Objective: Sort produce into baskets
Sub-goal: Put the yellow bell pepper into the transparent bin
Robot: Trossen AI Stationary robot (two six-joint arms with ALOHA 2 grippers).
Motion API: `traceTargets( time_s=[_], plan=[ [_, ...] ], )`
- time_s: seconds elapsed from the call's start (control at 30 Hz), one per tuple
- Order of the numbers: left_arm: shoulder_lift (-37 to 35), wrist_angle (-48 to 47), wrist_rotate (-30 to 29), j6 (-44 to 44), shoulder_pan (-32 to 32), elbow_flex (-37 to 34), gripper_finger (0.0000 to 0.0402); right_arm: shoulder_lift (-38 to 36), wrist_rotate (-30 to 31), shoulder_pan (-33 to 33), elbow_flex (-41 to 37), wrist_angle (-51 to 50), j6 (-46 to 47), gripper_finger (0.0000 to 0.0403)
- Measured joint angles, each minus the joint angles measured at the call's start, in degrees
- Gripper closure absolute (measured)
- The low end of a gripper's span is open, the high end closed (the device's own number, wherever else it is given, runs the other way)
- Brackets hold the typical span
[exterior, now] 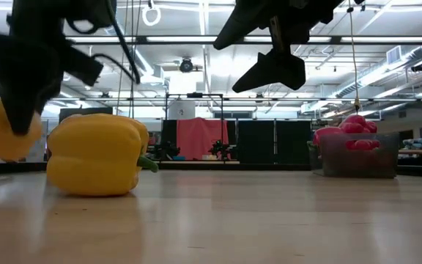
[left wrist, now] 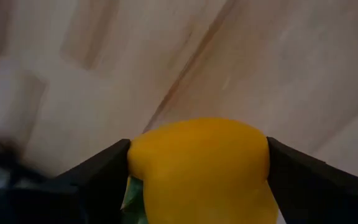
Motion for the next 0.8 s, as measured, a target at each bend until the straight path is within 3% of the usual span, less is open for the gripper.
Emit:
traceTargets(
  time_s=[0.23, 0.33, 0.5, 0.8],
  plan=[
    [-0.7, -13.7, 2.6, -0.3, -4.4, 14.6, 0.0070, 0.0, 0.1, 0.0, 0.0, 2.1, 0.6, 0.0057],
    [-0.8, -12.6, 9.6, -2.0, -9.7, 17.6, 0.0066, 0.0, 0.3, 0.0, 0.0, 5.6, 0.9, 0.0057],
    [-0.7, -8.7, 14.7, -10.9, -22.0, 18.0, 0.0049, 0.0, 3.0, -0.2, 0.0, 8.6, -0.9, 0.0057],
    [-0.7, -0.4, 6.8, -23.0, -32.3, 10.9, 0.0036, 0.0, 5.6, -0.5, 0.0, 8.8, 3.6, 0.0043]
  ],
)
